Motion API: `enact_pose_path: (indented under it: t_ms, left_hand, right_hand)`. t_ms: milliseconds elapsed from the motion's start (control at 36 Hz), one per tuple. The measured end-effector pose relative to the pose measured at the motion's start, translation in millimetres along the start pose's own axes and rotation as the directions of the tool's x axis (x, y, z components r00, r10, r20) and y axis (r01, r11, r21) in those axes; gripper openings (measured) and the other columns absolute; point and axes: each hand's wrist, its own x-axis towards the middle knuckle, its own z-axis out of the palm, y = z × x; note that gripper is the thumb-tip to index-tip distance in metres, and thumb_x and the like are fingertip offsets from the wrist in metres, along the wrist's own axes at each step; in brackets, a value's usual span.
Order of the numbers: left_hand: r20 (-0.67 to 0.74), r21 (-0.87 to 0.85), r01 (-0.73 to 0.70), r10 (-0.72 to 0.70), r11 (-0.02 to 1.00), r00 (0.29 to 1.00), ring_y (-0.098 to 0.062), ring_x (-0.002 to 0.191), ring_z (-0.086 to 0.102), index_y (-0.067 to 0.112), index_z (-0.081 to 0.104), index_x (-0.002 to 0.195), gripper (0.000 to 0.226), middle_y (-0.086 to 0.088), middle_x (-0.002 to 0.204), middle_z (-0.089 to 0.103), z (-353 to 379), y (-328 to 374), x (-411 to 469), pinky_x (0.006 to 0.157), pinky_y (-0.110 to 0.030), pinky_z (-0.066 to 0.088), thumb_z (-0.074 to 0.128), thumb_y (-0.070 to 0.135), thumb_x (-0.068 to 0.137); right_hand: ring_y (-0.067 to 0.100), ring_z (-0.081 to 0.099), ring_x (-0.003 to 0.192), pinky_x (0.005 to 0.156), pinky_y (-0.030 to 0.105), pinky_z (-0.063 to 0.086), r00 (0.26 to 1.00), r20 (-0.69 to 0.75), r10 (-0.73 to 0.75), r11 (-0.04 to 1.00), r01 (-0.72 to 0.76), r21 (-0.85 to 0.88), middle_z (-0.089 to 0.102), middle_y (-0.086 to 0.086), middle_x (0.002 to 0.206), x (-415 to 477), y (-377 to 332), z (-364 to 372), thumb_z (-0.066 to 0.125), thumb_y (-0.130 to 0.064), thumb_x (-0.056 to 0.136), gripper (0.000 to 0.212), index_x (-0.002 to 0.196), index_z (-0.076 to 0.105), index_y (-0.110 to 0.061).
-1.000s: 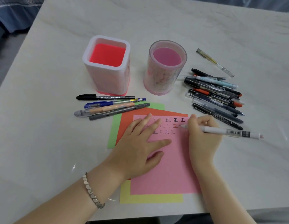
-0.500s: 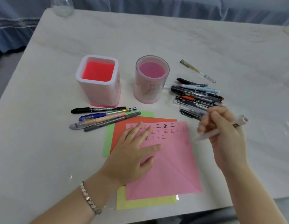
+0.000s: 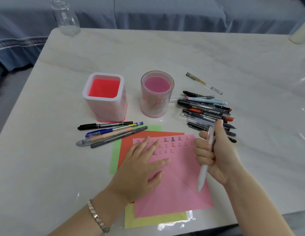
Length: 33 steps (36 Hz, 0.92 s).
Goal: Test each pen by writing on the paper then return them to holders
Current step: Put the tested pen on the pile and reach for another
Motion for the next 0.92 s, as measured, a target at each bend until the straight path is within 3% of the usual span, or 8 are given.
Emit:
enact_pose_path:
  t_ms: [139,250,361,444,583,667,750,917]
  left_hand:
    - [-0.045,0.011,-0.031,0.031,0.999,0.998,-0.030,0.133,0.037,0.031,0.056,0.121,0.037,-0.008,0.138,0.049,0,-1,0,0.107,-0.040,0.023,0.045,0.036,0.086]
    - [-0.130,-0.004,-0.032,0.031,0.999,0.991,-0.024,0.134,0.035,0.012,0.034,0.138,0.052,-0.012,0.144,0.040,-10,4,2,0.109,-0.039,0.024,0.042,0.028,0.089]
    - [-0.248,0.166,-0.182,0.220,0.969,0.944,-0.021,0.133,0.032,0.002,0.034,0.135,0.054,-0.011,0.140,0.043,-25,19,15,0.113,-0.034,0.021,0.048,0.019,0.086]
    - [-0.229,0.233,-0.277,0.330,0.932,0.916,-0.020,0.094,0.050,0.004,0.037,0.134,0.056,-0.005,0.098,0.062,-25,23,19,0.089,-0.034,0.040,0.056,0.007,0.082]
    - [-0.245,0.208,-0.074,0.125,0.975,0.961,-0.016,0.059,0.055,0.013,0.044,0.123,0.037,0.004,0.069,0.059,-28,13,15,0.061,-0.026,0.034,0.044,0.017,0.086]
    - [-0.302,0.032,0.156,-0.139,0.987,0.943,-0.018,0.057,0.058,0.017,0.054,0.102,0.021,0.005,0.070,0.062,-40,7,9,0.051,-0.030,0.047,0.039,0.023,0.090]
    - [-0.372,-0.094,0.303,-0.316,0.948,0.873,-0.024,0.066,0.057,0.011,0.060,0.095,0.028,-0.001,0.077,0.061,-49,-9,0,0.059,-0.037,0.046,0.036,0.024,0.091]
    - [-0.463,0.115,0.392,-0.300,0.913,0.834,-0.034,0.067,0.056,0.001,0.064,0.086,0.030,-0.015,0.083,0.060,-64,-51,-7,0.059,-0.039,0.046,0.039,0.018,0.085]
  right_hand:
    - [0.012,0.039,0.048,0.044,0.020,0.034,0.995,0.013,-0.098,0.953,0.097,-0.286,0.040,0.004,0.062,-3,7,-3,0.038,-0.011,0.097,0.018,0.088,0.052,-0.006]
    - [0.006,0.047,0.052,0.057,0.014,0.040,0.954,0.228,-0.195,0.589,0.300,-0.751,0.054,-0.002,0.059,-10,15,-7,0.056,-0.009,0.088,0.018,0.081,0.069,-0.019]
    - [0.012,0.062,0.056,0.069,0.031,0.055,0.945,0.269,-0.189,0.522,0.328,-0.787,0.066,-0.001,0.063,-13,24,-1,0.077,-0.003,0.069,0.022,0.077,0.069,-0.022]
    - [0.012,0.063,0.061,0.067,0.031,0.054,0.901,0.364,-0.235,0.424,0.433,-0.796,0.068,-0.004,0.064,-12,27,2,0.078,0.000,0.064,0.029,0.067,0.066,-0.026]
    - [0.008,0.060,0.083,0.075,0.014,0.040,0.768,0.423,-0.481,0.024,0.493,-0.869,0.067,-0.010,0.089,1,6,-5,0.062,-0.014,0.085,0.013,0.089,0.070,-0.023]
    - [0.025,0.058,0.100,0.080,0.029,0.040,0.659,0.359,-0.660,-0.203,0.304,-0.931,0.066,0.004,0.104,21,-11,-22,0.054,-0.005,0.089,0.022,0.104,0.069,-0.010]
    - [0.032,0.051,0.110,0.082,0.039,0.043,0.750,0.282,-0.599,-0.302,0.115,-0.946,0.062,0.009,0.113,39,-13,-37,0.051,0.000,0.086,0.035,0.115,0.063,-0.014]
    - [0.033,0.049,0.111,0.088,0.040,0.040,0.799,0.263,-0.540,-0.333,0.084,-0.939,0.060,0.013,0.114,50,-11,-41,0.053,-0.006,0.089,0.029,0.116,0.062,-0.008]
